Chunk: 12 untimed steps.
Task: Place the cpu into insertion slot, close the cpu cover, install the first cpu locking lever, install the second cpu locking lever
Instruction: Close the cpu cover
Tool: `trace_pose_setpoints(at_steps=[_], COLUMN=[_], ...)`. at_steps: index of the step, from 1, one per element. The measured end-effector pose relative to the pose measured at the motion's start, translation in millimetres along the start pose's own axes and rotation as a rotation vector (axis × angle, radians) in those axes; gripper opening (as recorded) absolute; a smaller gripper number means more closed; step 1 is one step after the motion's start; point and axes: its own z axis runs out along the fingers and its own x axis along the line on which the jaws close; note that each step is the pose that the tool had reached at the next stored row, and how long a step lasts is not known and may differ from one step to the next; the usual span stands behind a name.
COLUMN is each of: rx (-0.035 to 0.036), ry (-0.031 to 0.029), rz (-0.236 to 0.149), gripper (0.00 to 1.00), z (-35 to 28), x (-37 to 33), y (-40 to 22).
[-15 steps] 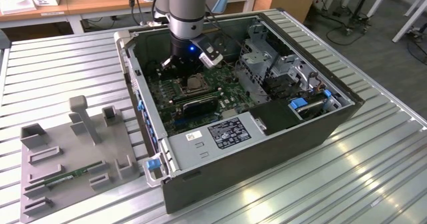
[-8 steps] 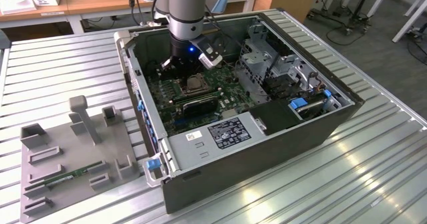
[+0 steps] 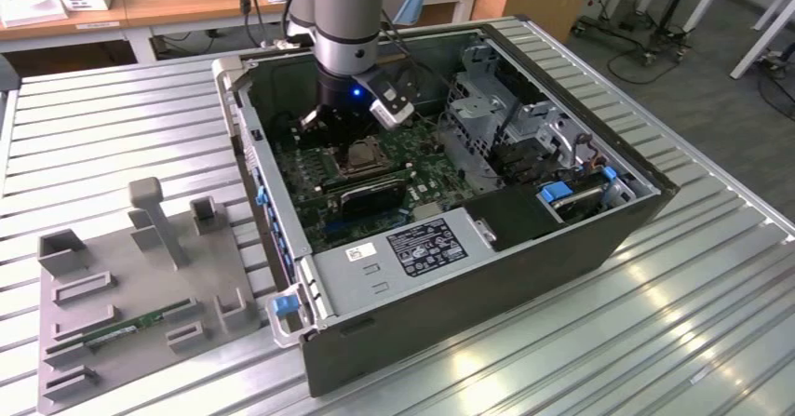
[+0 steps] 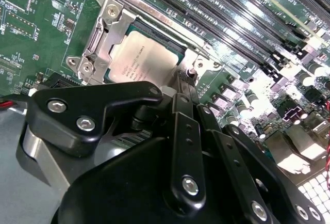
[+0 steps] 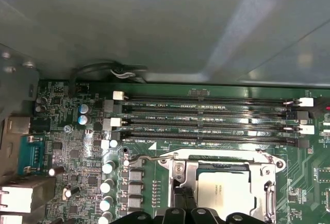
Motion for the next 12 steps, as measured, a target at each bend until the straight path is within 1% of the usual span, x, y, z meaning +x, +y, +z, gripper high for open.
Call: trace_pose_setpoints(at_steps=[12], rx=[0.0002], ry=[0.0002], rz=[0.000], gripper=[0.11], z=[2.1], x=[0.0], y=[-0.1])
